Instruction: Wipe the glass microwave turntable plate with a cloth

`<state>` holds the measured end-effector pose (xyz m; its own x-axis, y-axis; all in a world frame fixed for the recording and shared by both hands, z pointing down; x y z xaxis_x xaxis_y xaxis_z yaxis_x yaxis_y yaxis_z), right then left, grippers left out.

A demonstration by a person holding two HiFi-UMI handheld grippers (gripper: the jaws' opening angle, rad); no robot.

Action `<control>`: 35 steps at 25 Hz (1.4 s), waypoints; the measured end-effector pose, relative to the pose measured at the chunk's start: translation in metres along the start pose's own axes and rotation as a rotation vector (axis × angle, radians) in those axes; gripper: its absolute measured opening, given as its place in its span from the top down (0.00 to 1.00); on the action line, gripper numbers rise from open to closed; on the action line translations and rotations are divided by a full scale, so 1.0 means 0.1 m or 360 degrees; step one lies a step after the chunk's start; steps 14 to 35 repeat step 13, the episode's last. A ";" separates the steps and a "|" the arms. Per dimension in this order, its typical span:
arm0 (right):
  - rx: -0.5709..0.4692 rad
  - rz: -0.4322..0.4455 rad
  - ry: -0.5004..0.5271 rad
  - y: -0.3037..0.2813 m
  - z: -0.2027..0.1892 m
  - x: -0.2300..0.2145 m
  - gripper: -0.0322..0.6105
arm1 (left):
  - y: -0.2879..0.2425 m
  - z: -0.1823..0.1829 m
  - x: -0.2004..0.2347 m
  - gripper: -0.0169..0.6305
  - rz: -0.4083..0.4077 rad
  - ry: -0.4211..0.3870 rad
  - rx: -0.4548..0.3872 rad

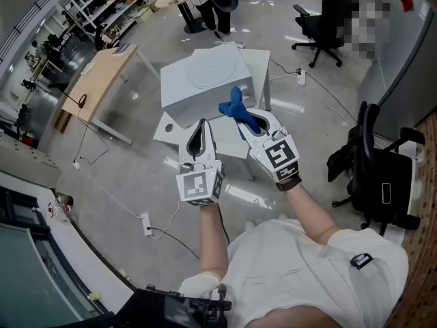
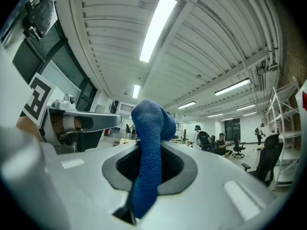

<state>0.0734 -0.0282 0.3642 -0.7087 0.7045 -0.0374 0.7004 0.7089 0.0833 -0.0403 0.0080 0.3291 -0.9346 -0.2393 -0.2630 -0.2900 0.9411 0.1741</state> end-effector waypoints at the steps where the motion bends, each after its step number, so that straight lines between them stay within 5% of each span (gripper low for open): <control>1: 0.0010 0.0004 0.0000 -0.02 -0.02 0.05 0.85 | 0.04 -0.01 0.04 0.98 0.0002 0.0004 0.0005; 13: 0.0049 -0.0019 0.0086 -0.27 -0.16 0.35 0.85 | 0.18 -0.15 0.41 0.98 0.0014 0.0064 -0.0022; 35: 0.0049 -0.0019 0.0086 -0.27 -0.16 0.35 0.85 | 0.18 -0.15 0.41 0.98 0.0014 0.0064 -0.0022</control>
Point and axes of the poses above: the fingertips, and each gripper's own axes: y backward along the fingers, x to its left, z out of its top, the point moved 4 cm from there along y, backward along the fingers, and after that the axes turned 8 degrees about -y, right-handed, at the moved point
